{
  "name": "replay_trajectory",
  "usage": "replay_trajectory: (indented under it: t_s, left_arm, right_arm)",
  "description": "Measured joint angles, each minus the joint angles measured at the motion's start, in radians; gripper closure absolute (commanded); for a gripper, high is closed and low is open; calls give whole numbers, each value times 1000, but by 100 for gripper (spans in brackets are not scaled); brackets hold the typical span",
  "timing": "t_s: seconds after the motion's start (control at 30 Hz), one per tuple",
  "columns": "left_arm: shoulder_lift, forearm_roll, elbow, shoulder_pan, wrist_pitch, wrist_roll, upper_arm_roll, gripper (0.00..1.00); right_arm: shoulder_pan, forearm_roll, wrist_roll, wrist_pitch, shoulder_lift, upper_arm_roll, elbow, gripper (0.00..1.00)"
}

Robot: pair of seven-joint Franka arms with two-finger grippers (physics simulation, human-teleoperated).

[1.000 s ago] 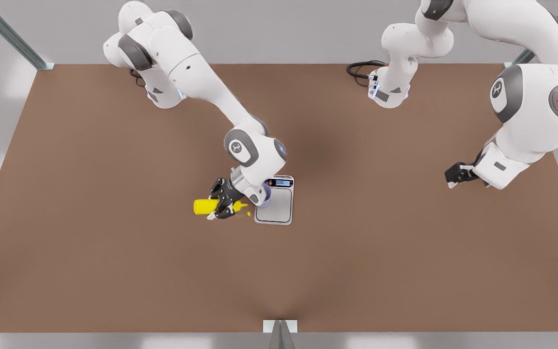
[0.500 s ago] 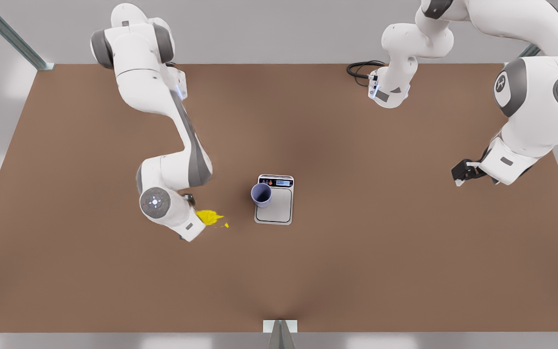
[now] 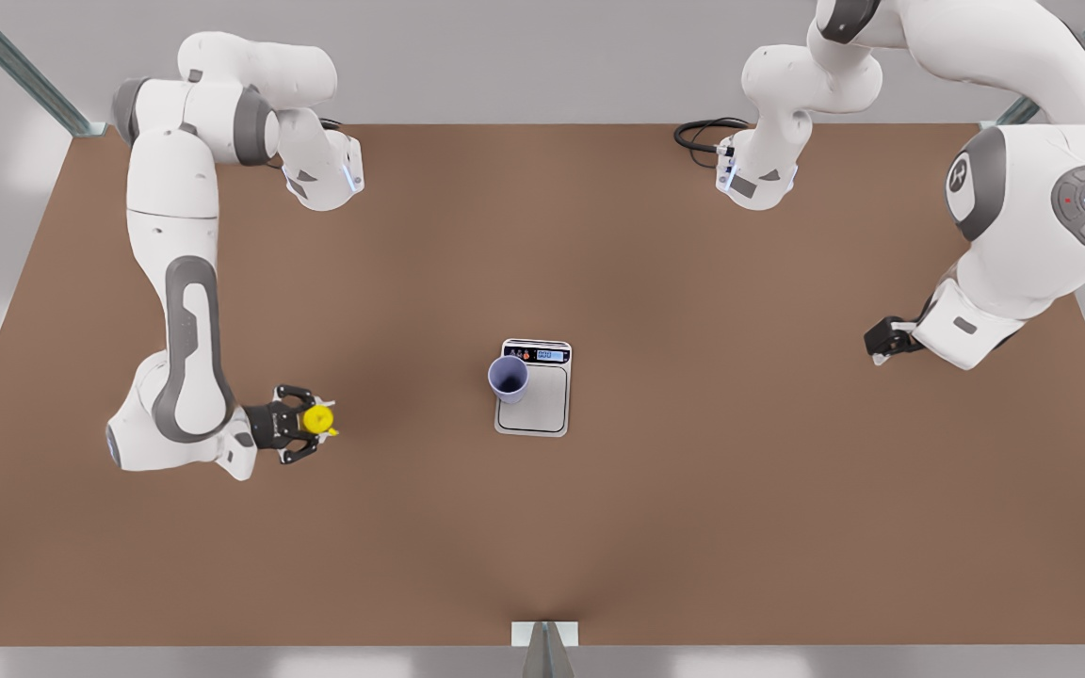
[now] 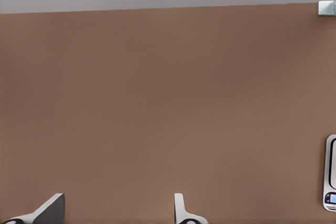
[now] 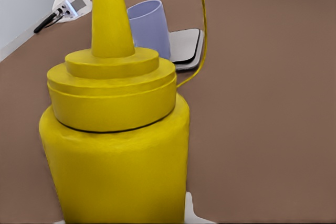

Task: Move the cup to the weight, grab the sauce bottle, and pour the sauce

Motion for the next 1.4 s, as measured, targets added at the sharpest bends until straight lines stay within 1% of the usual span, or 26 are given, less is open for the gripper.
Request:
replay_trajectory:
  t_s: [0.07, 0.13, 0.17, 0.2, 0.27, 0.37, 0.53, 0.67, 0.87, 0.9, 0.93, 0.97, 1.4]
  left_arm:
    - [0, 0, 0, 0, 0, 2, 0, 0]
    - [-2, -1, 0, 0, 0, 2, -2, 0]
    - [-2, -1, 0, 0, 0, 2, -2, 0]
    - [-2, -1, 0, 0, 0, 2, -2, 0]
    - [-2, -1, 0, 0, 0, 2, -1, 0]
    - [0, 0, -1, 0, 0, 2, -2, 0]
    - [1, 0, -2, 0, 0, 2, 0, 0]
    - [1, 1, -2, 0, 0, 1, 0, 0]
    - [0, 1, -1, 0, 0, 2, 0, 0]
    - [0, 1, 0, 0, 0, 2, 0, 0]
    - [0, 1, -1, 0, 0, 2, 0, 0]
    - [0, 1, -2, 0, 0, 2, 0, 0]
    - [4, -8, -2, 0, 0, 3, 0, 0]
  right_arm:
    - [-7, 70, -96, -26, 28, 8, -11, 45]
    - [-70, 92, -255, -27, 35, 87, -18, 45]
    - [-77, 110, -320, -26, 44, 96, -17, 45]
    - [-76, 150, -378, -26, 57, 98, -17, 45]
    - [-76, 170, -383, -27, 75, 98, -23, 45]
    - [-84, 189, -372, -35, 91, 98, -76, 45]
    - [-82, 196, -366, -20, 107, 97, -75, 45]
    - [-80, 225, -446, 4, 115, 98, -71, 45]
    - [-81, 230, -447, 12, 128, 98, -72, 45]
    - [-81, 230, -445, 12, 129, 98, -72, 39]
    - [-81, 230, -440, 12, 129, 98, -72, 19]
    - [-79, 231, -436, 12, 129, 98, -72, 0]
    - [-84, 231, -438, 0, 126, 98, -72, 0]
